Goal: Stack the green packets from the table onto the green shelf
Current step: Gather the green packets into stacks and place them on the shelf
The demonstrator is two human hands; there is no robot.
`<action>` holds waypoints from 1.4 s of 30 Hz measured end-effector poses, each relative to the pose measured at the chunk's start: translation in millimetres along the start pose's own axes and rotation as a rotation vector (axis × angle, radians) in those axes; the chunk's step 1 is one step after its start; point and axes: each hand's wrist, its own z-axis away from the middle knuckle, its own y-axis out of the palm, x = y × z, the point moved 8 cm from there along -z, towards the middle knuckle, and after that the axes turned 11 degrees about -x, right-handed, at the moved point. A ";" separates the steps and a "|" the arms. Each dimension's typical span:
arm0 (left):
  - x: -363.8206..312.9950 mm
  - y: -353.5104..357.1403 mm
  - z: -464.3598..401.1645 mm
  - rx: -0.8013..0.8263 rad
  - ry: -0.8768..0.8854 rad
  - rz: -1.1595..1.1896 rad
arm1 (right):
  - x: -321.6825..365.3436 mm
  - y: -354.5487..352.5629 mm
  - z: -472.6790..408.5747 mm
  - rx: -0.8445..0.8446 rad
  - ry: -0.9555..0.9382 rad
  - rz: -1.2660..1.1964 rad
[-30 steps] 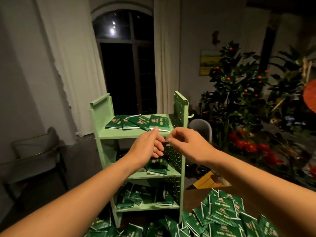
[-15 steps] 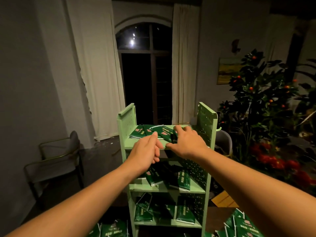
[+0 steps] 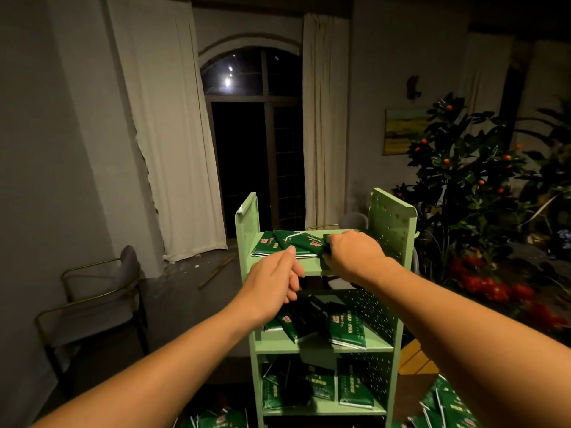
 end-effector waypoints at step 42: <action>-12.4 29.1 18.1 0.105 -0.222 0.510 | -30.6 -33.4 56.6 -0.088 0.406 -1.344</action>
